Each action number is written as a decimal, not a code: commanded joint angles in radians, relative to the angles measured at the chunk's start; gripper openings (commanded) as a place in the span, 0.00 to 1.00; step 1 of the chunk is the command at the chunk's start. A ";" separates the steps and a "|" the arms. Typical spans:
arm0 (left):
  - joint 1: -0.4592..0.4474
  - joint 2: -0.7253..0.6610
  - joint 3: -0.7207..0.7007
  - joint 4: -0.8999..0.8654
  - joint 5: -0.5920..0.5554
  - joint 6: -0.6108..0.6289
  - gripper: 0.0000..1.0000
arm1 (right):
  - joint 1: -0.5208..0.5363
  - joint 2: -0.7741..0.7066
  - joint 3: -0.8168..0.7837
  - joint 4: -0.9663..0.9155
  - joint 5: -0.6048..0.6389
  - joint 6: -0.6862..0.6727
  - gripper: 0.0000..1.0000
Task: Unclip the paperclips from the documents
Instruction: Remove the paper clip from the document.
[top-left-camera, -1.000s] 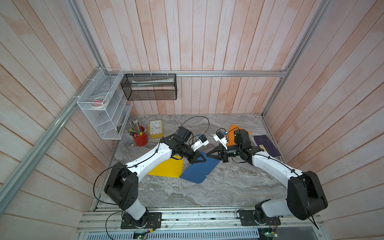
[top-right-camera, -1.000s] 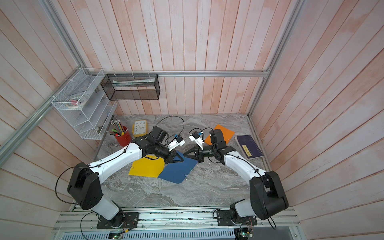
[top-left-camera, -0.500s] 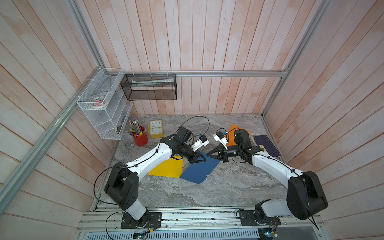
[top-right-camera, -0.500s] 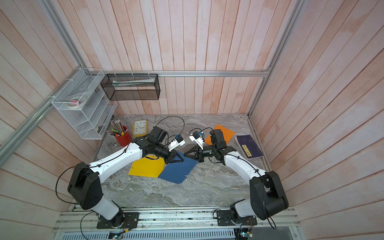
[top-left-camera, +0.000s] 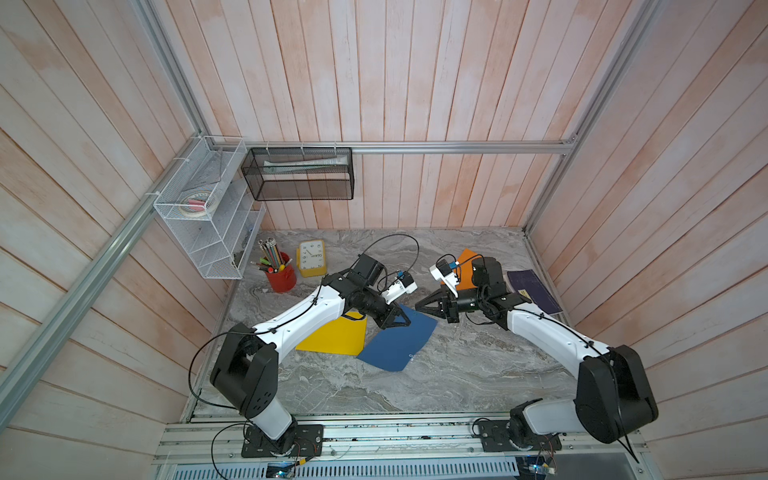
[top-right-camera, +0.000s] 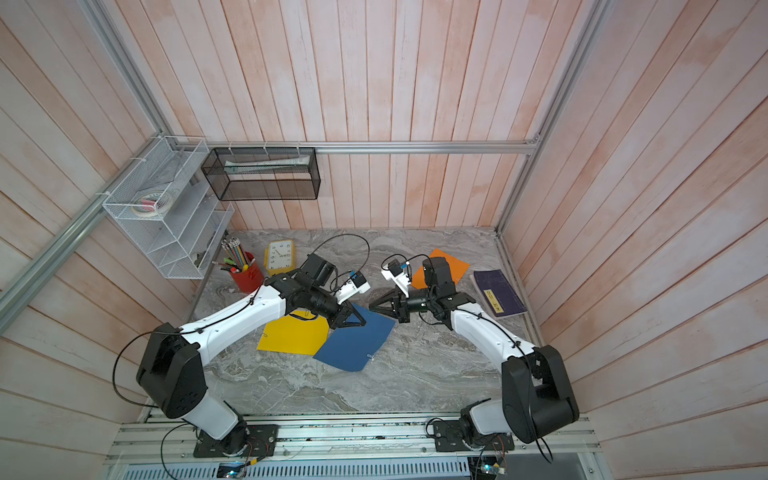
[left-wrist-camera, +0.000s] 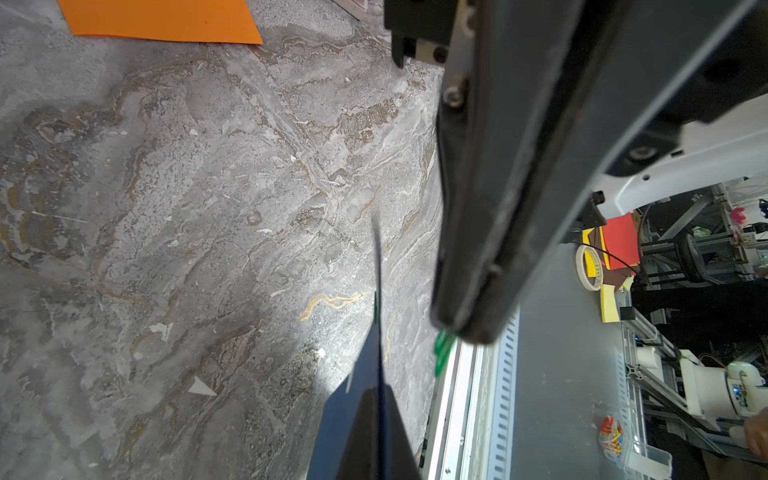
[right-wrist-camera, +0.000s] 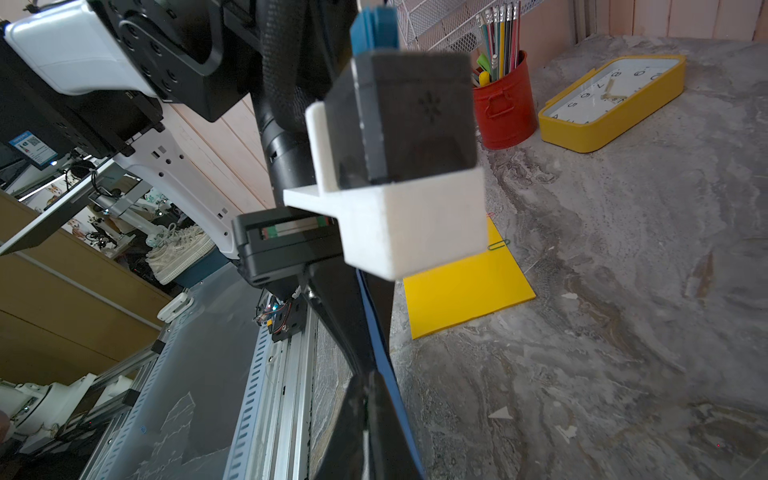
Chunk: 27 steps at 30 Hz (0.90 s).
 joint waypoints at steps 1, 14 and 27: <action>-0.002 0.009 -0.005 -0.018 -0.016 0.018 0.00 | -0.004 -0.015 -0.007 0.016 -0.025 0.007 0.08; 0.004 -0.016 0.000 -0.006 -0.047 0.009 0.00 | -0.120 -0.081 -0.113 0.089 0.123 0.155 0.06; 0.012 -0.057 -0.015 0.111 -0.060 -0.062 0.00 | -0.405 -0.176 -0.363 0.013 0.459 0.430 0.06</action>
